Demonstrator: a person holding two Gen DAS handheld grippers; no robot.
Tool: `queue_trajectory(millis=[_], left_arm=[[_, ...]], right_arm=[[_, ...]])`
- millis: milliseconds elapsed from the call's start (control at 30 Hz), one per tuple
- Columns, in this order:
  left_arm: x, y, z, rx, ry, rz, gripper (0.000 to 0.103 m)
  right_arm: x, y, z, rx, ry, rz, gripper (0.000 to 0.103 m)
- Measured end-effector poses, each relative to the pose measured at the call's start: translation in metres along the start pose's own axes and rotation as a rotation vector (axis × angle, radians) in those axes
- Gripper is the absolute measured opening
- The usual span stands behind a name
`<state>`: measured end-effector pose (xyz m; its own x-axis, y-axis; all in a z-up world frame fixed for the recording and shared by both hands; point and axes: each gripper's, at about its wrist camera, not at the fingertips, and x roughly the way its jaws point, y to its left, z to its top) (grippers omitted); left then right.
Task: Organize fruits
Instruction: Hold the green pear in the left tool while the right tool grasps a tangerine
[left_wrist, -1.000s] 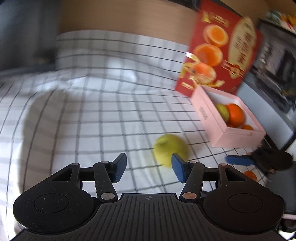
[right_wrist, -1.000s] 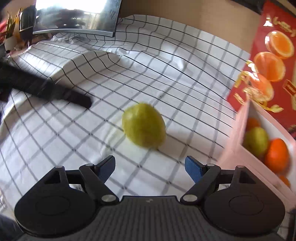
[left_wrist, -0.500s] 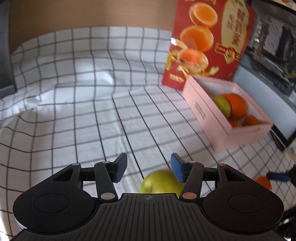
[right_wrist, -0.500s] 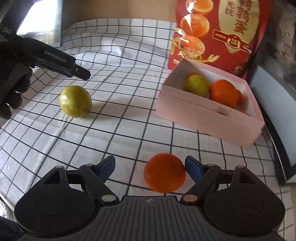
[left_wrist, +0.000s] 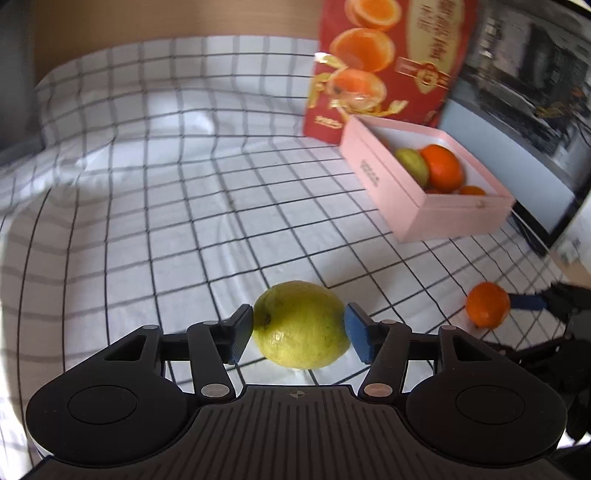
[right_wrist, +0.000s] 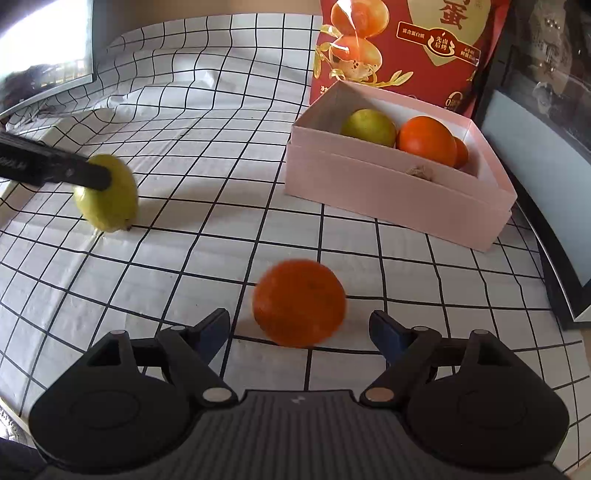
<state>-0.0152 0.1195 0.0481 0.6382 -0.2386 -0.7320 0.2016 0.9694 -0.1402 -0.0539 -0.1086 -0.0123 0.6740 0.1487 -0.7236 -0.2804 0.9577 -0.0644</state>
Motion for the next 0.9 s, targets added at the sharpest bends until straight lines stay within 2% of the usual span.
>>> queue_trajectory(millis=[167, 367, 500, 900], left_arm=[[0.012, 0.0, 0.008, -0.099, -0.015, 0.026, 0.066], [0.03, -0.001, 0.02, -0.165, -0.02, 0.05, 0.068], [0.042, -0.003, 0.025, -0.182, -0.003, 0.043, 0.068], [0.07, -0.009, 0.031, -0.184, 0.008, 0.036, 0.066]], right_arm=[[0.004, 0.001, 0.004, 0.005, -0.006, 0.004, 0.083], [0.007, 0.004, 0.007, -0.007, -0.01, 0.018, 0.083], [0.01, 0.001, 0.006, 0.052, -0.006, 0.044, 0.089], [0.01, 0.005, -0.001, 0.044, -0.035, 0.044, 0.098]])
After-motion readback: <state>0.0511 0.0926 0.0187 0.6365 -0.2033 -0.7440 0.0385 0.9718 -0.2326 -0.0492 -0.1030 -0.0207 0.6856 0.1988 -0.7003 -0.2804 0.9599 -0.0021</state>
